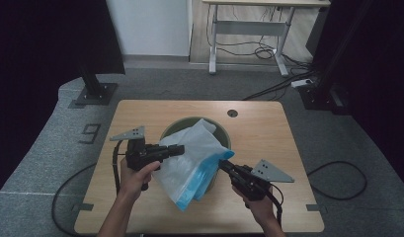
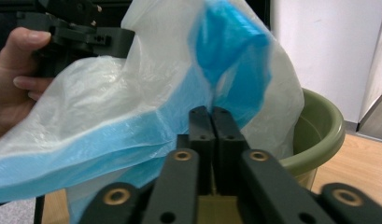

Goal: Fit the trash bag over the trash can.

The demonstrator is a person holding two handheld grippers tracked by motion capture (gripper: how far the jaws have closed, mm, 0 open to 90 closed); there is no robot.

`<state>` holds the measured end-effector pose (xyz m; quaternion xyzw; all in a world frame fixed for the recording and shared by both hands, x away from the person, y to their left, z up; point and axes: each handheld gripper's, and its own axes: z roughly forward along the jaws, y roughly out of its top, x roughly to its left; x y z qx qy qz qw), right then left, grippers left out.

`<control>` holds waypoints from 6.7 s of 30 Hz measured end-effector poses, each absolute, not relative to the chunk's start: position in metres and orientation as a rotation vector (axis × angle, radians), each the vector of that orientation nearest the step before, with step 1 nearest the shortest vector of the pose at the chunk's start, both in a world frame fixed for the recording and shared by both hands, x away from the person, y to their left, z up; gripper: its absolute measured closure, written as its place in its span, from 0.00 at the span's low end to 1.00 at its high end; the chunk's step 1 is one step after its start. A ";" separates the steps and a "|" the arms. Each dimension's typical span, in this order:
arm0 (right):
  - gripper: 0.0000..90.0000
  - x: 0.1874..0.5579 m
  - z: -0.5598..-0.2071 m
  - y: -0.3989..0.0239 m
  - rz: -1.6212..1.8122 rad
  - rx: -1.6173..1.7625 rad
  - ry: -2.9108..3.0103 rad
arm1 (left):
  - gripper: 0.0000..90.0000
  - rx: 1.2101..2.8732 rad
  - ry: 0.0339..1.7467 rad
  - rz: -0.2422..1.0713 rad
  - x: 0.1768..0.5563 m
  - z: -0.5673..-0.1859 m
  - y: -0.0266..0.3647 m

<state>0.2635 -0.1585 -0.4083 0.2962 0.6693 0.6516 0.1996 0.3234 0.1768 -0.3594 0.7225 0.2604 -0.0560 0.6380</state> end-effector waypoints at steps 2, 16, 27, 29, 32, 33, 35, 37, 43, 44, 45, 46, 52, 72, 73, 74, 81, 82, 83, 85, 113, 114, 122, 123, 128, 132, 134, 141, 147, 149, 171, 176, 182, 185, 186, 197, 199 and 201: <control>0.99 0.263 -0.408 -0.159 1.825 0.828 1.865 | 0.98 1.651 0.595 -0.128 0.324 -0.360 0.177; 0.99 0.275 -0.401 -0.169 1.718 0.903 1.811 | 0.99 1.568 0.674 -0.056 0.341 -0.356 0.195; 0.99 0.289 -0.376 -0.190 1.617 0.939 1.723 | 0.99 1.518 0.710 0.025 0.345 -0.351 0.216; 0.99 0.289 -0.366 -0.192 1.609 0.924 1.703 | 0.99 1.510 0.713 0.031 0.343 -0.351 0.220; 0.99 0.283 -0.358 -0.193 1.586 0.891 1.689 | 0.99 1.500 0.717 0.037 0.338 -0.355 0.226; 0.99 0.281 -0.358 -0.192 1.575 0.883 1.691 | 0.99 1.503 0.718 0.044 0.336 -0.357 0.227; 0.99 0.278 -0.363 -0.192 1.560 0.865 1.700 | 0.99 1.515 0.719 0.059 0.333 -0.361 0.230; 0.99 0.275 -0.373 -0.192 1.554 0.870 1.711 | 0.99 1.522 0.718 0.059 0.330 -0.366 0.233; 0.99 0.262 -0.397 -0.193 1.595 0.887 1.747 | 0.99 1.548 0.698 0.068 0.317 -0.377 0.239; 0.99 0.258 -0.402 -0.193 1.607 0.894 1.756 | 0.99 1.554 0.698 0.074 0.315 -0.379 0.240; 0.99 0.254 -0.405 -0.194 1.615 0.898 1.764 | 0.99 1.564 0.696 0.080 0.312 -0.382 0.241; 0.99 0.249 -0.409 -0.193 1.615 0.893 1.776 | 0.99 1.567 0.697 0.081 0.311 -0.383 0.242; 0.99 0.234 -0.422 -0.191 1.628 0.889 1.822 | 0.99 1.583 0.726 0.067 0.306 -0.400 0.248; 0.99 0.246 -0.475 -0.188 1.526 1.023 1.941 | 0.99 1.619 0.838 0.054 0.315 -0.436 0.257; 0.99 0.247 -0.476 -0.188 1.514 1.023 1.945 | 0.99 1.620 0.848 0.053 0.318 -0.437 0.256; 0.99 0.250 -0.478 -0.188 1.517 1.031 1.950 | 0.99 1.620 0.854 0.053 0.319 -0.437 0.256; 0.99 0.252 -0.497 -0.189 1.515 1.099 1.950 | 0.99 1.611 0.865 0.079 0.321 -0.440 0.252; 0.99 0.251 -0.497 -0.190 1.533 1.100 1.943 | 0.98 1.612 0.861 0.080 0.321 -0.440 0.251; 0.99 0.251 -0.497 -0.190 1.536 1.098 1.940 | 0.97 1.619 0.857 0.086 0.319 -0.439 0.250; 0.98 0.247 -0.492 -0.191 1.558 1.079 1.922 | 0.89 1.628 0.862 0.112 0.316 -0.438 0.249; 0.66 0.235 -0.430 -0.196 1.650 0.959 1.854 | 0.43 1.866 0.683 0.141 0.314 -0.372 0.193; 0.67 0.236 -0.429 -0.195 1.647 0.957 1.856 | 0.44 1.877 0.687 0.140 0.315 -0.373 0.189; 0.89 0.239 -0.430 -0.185 1.609 0.920 1.890 | 0.94 1.925 0.711 0.092 0.323 -0.377 0.177; 0.91 0.239 -0.430 -0.184 1.604 0.917 1.894 | 0.97 1.912 0.712 0.098 0.323 -0.376 0.178; 0.99 0.237 -0.429 -0.185 1.580 0.882 1.899 | 1.00 1.788 0.730 0.133 0.324 -0.371 0.192; 0.99 0.232 -0.430 -0.184 1.565 0.851 1.917 | 1.00 1.712 0.741 0.158 0.325 -0.366 0.203; 0.99 0.232 -0.431 -0.183 1.556 0.844 1.925 | 1.00 1.691 0.744 0.178 0.324 -0.365 0.206; 0.99 0.227 -0.435 -0.185 1.518 0.823 1.933 | 1.00 1.597 0.768 0.206 0.326 -0.361 0.222; 0.99 0.213 -0.453 -0.188 1.505 0.813 1.983 | 1.00 1.556 0.789 0.198 0.324 -0.362 0.232; 0.99 0.209 -0.458 -0.188 1.513 0.801 2.001 | 1.00 1.559 0.788 0.190 0.323 -0.362 0.232; 0.62 0.224 -0.427 -0.209 1.703 0.865 1.945 | 1.00 1.591 0.759 0.180 0.318 -0.360 0.220; 0.60 0.245 -0.430 -0.189 1.694 0.896 1.995 | 1.00 1.617 0.755 0.181 0.318 -0.360 0.220; 0.87 0.252 -0.430 -0.176 1.668 0.894 2.043 | 1.00 1.626 0.761 0.174 0.317 -0.365 0.221; 0.99 0.253 -0.428 -0.173 1.625 0.890 2.067 | 1.00 1.640 0.762 0.171 0.318 -0.366 0.223; 0.99 0.254 -0.426 -0.175 1.611 0.885 2.058 | 1.00 1.647 0.761 0.168 0.319 -0.366 0.223; 0.99 0.306 -0.380 -0.179 1.418 0.923 1.981 | 1.00 1.822 0.793 0.189 0.342 -0.357 0.224; 0.99 0.314 -0.375 -0.176 1.399 0.917 1.970 | 1.00 1.848 0.801 0.187 0.347 -0.355 0.224; 0.99 0.323 -0.371 -0.173 1.382 0.910 1.956 | 1.00 1.863 0.806 0.188 0.350 -0.354 0.225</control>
